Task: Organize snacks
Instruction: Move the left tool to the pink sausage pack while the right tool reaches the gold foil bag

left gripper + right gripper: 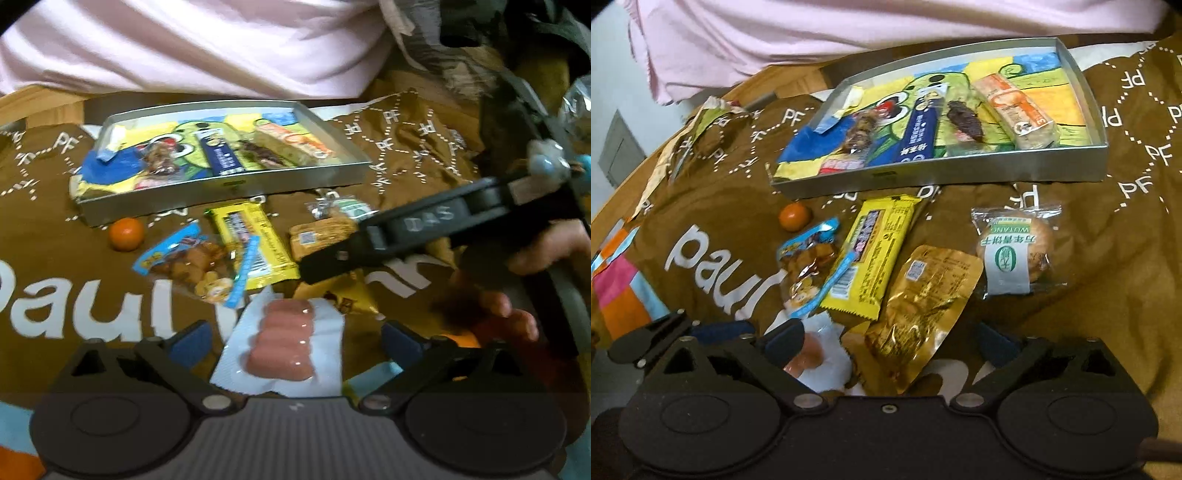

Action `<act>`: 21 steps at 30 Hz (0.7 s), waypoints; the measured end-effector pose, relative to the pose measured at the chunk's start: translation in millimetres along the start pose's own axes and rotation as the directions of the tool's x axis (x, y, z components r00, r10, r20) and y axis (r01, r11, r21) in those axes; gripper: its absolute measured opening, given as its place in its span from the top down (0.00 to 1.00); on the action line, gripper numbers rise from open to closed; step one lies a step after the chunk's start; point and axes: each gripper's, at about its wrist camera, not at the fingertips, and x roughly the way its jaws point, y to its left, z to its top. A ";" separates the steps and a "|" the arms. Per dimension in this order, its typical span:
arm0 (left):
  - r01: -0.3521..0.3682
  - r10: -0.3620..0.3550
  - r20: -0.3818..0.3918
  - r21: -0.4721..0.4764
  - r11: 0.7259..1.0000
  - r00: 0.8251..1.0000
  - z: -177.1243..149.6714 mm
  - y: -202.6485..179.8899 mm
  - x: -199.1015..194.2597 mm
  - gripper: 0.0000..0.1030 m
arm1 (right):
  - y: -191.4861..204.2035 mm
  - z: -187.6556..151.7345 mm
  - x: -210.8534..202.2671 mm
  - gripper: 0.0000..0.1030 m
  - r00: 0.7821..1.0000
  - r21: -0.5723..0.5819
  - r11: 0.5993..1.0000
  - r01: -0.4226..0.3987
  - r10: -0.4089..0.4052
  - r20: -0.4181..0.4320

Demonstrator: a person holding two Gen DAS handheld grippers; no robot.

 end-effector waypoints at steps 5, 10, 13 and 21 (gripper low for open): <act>0.002 -0.001 -0.012 0.047 0.999 1.000 -0.3 -3.8 -0.2 0.14 | 3.3 1.2 0.4 0.32 1.000 -0.004 1.000 0.004 -0.004 0.016; 0.013 -0.014 -0.037 -0.027 1.000 0.999 1.6 7.6 2.3 0.19 | -5.5 -0.5 0.1 0.41 1.000 0.025 1.000 -0.012 0.012 0.006; 0.012 -0.013 -0.051 -0.025 1.000 0.999 -0.2 8.2 5.9 0.17 | -7.7 1.5 8.3 0.31 0.999 0.020 0.999 -0.043 0.043 -0.021; 0.009 -0.011 -0.067 -0.035 0.999 0.998 0.5 8.0 7.4 0.17 | -9.4 -2.4 5.7 0.55 0.999 0.015 0.999 -0.032 0.032 -0.003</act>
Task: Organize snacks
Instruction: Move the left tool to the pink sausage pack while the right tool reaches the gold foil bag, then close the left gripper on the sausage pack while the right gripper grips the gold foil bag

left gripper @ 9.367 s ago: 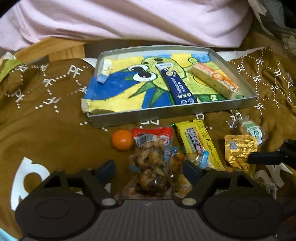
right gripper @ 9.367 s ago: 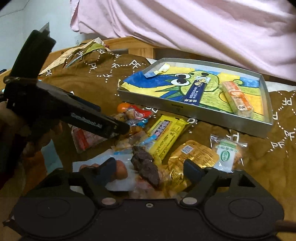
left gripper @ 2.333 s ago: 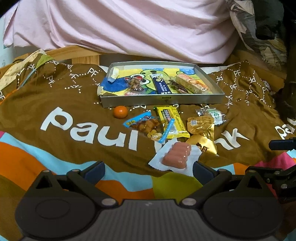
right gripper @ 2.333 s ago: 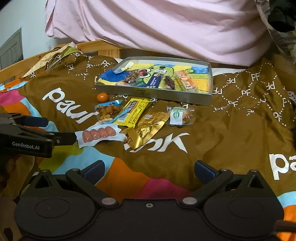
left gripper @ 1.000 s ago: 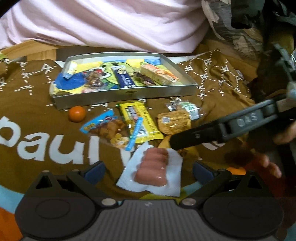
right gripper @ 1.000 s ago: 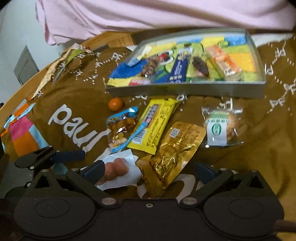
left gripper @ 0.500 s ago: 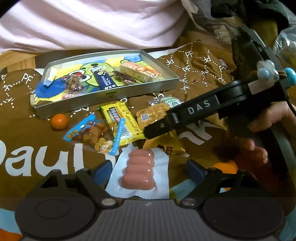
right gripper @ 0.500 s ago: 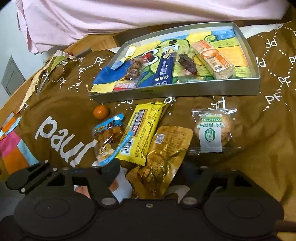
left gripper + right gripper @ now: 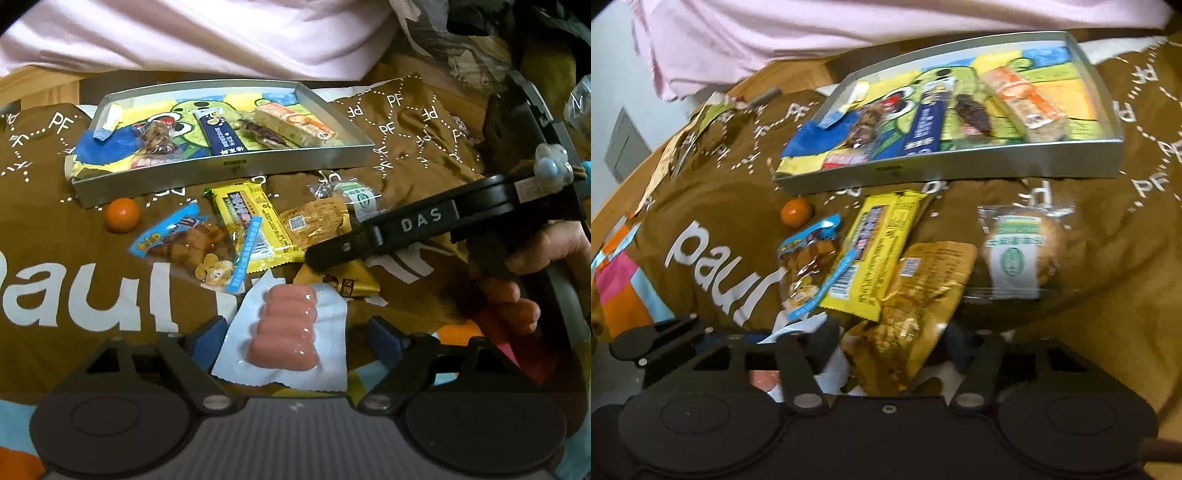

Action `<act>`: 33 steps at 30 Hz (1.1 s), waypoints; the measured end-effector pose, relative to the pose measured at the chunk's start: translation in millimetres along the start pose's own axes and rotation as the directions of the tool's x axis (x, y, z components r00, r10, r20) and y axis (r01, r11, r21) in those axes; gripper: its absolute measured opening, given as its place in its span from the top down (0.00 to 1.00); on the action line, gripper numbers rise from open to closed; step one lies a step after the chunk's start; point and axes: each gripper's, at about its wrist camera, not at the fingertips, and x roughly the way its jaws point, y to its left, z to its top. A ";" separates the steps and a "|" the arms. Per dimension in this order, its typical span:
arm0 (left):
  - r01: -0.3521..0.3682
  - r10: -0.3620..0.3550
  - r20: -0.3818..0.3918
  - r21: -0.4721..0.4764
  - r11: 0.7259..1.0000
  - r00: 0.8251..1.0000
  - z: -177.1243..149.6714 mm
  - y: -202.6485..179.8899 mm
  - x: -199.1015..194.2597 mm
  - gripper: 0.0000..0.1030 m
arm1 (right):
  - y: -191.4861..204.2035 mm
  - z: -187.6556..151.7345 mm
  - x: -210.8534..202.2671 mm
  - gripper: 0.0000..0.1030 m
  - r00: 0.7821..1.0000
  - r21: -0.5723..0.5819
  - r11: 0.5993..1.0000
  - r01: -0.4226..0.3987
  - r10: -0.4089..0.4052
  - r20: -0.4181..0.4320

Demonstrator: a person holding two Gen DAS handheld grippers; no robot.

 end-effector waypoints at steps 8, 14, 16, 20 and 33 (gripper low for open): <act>-0.058 0.059 -0.020 0.015 0.998 0.998 3.5 -6.4 -4.7 0.34 | 1.7 -5.3 -9.5 0.65 1.000 -0.007 1.000 0.003 -0.003 0.017; -0.050 0.050 -0.028 0.021 0.999 0.998 2.1 -8.9 -4.1 0.32 | 1.8 -4.4 -20.1 0.79 0.999 -0.006 1.000 -0.019 0.019 0.033; -0.036 0.036 -0.031 0.008 0.999 0.999 1.5 -5.8 -2.7 0.30 | 2.6 -4.7 -21.5 0.81 0.999 -0.004 1.000 -0.022 0.023 0.037; -0.025 0.025 -0.032 0.004 1.000 0.999 0.1 -3.7 -0.8 0.30 | 3.8 -2.8 -16.8 0.81 0.999 -0.004 1.000 -0.022 0.022 0.032; 0.018 -0.020 -0.009 -0.146 0.989 1.000 6.7 10.2 -9.5 0.41 | -3.5 -1.9 -12.5 0.82 0.997 0.028 0.999 -0.028 0.025 0.071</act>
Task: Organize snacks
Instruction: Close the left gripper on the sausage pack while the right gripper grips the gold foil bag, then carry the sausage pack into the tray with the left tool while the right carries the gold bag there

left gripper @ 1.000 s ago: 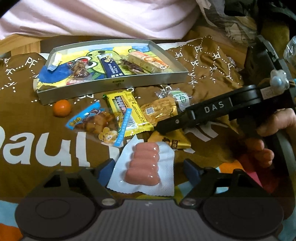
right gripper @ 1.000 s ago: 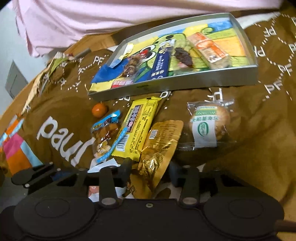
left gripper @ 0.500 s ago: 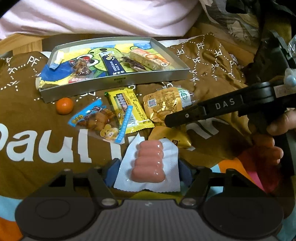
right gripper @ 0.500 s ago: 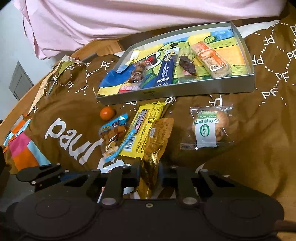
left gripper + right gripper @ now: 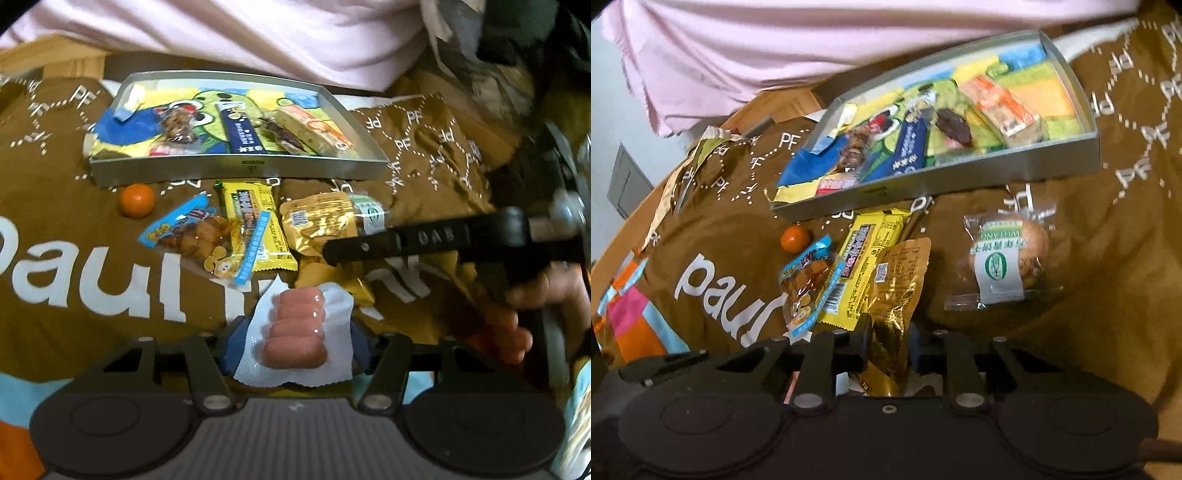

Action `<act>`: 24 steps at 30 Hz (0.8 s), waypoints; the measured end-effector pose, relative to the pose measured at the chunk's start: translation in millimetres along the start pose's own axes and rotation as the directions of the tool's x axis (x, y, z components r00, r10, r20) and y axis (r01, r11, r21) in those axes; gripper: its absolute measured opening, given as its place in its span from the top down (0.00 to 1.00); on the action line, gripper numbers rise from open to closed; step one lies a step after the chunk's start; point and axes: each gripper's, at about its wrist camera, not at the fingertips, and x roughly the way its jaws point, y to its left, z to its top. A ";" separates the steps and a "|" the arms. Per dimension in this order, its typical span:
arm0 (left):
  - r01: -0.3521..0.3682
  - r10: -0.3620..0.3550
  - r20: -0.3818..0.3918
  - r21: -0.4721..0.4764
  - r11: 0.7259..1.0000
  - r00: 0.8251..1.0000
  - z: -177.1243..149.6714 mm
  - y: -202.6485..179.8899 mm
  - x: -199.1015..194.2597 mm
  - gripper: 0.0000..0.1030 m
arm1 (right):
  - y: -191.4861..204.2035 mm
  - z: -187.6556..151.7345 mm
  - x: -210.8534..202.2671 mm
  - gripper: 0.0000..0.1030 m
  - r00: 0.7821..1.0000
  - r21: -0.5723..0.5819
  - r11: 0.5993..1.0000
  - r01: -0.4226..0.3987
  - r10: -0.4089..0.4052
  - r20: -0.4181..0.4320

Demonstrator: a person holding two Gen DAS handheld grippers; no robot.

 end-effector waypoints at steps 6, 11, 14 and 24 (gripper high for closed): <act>-0.023 0.023 -0.002 -0.053 0.998 1.000 -0.1 -3.6 -10.2 0.43 | 10.0 -3.8 -22.8 0.83 0.997 -0.062 0.997 0.036 -0.032 0.073; -0.034 0.038 0.045 -0.099 0.994 0.998 -3.0 -7.5 -26.2 0.43 | 14.3 -3.7 -49.8 0.83 0.990 -0.083 0.996 0.035 -0.023 0.138; -0.049 0.056 0.077 -0.086 0.995 0.995 -2.5 -15.1 -36.1 0.43 | 15.9 -5.3 -63.4 0.83 0.986 -0.093 0.995 0.026 -0.010 0.166; -0.090 0.121 0.206 -0.153 0.984 0.971 23.0 -34.0 -54.3 0.43 | 15.1 -4.9 -100.3 0.83 0.963 -0.129 0.991 0.023 0.012 0.267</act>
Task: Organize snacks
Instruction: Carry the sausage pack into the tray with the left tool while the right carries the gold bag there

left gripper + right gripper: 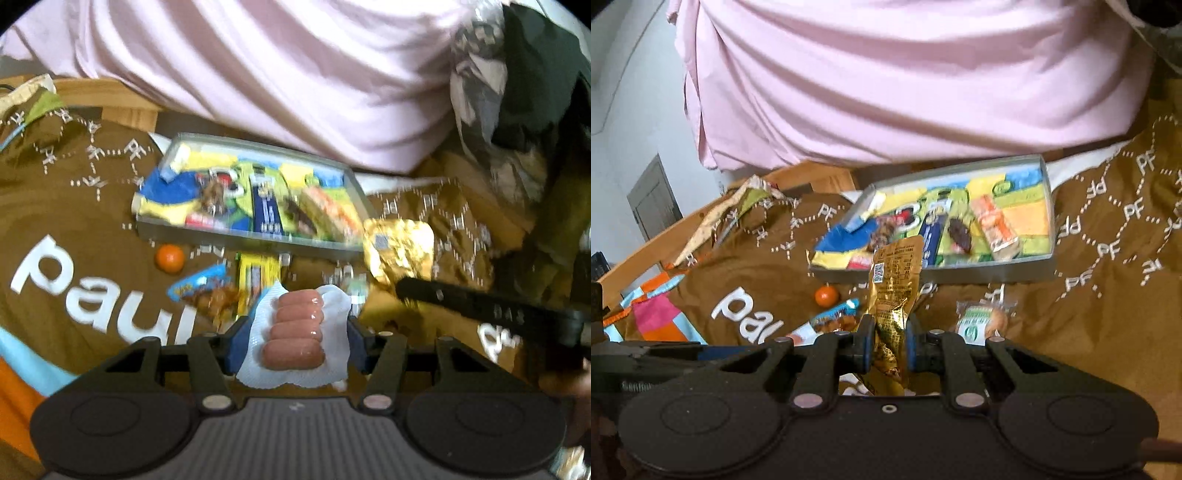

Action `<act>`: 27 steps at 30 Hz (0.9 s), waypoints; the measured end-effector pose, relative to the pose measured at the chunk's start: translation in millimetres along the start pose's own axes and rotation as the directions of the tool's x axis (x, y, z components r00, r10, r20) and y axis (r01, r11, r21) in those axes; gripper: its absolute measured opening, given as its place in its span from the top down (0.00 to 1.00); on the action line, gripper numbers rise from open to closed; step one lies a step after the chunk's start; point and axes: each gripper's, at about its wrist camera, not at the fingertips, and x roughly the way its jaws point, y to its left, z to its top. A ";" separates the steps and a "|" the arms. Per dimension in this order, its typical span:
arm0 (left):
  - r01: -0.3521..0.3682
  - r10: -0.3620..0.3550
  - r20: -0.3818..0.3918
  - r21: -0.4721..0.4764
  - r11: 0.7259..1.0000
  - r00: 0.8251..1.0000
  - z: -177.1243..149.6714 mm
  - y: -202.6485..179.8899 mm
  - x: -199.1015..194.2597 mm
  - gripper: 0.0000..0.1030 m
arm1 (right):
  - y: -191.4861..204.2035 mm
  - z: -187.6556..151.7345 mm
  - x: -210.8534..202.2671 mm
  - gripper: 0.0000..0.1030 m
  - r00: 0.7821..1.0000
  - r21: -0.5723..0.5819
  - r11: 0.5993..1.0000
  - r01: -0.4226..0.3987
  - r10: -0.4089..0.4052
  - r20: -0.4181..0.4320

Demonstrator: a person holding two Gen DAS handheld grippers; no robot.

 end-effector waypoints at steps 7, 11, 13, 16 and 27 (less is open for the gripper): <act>-0.034 0.031 0.075 0.033 0.999 0.997 44.3 -12.7 20.9 0.43 | -15.6 19.8 -10.0 0.83 0.998 -0.010 1.000 0.016 -0.016 0.062; -0.062 0.054 0.126 0.056 0.997 0.991 71.8 -21.6 35.4 0.43 | -25.5 34.1 -8.3 0.83 0.997 -0.034 0.999 0.032 -0.030 0.077; -0.075 0.064 0.149 0.074 0.994 0.987 83.8 -27.6 42.1 0.43 | -30.9 42.3 -6.3 0.83 0.996 -0.038 0.999 0.037 -0.034 0.086; -0.086 0.070 0.174 0.089 0.992 0.982 100.4 -34.7 54.0 0.43 | -39.6 55.9 0.3 0.83 0.994 -0.058 0.997 0.051 -0.045 0.102; -0.061 0.035 0.216 0.114 0.992 0.976 132.9 -49.6 111.6 0.43 | -77.8 84.8 45.4 0.82 0.978 -0.034 0.986 0.161 -0.154 0.137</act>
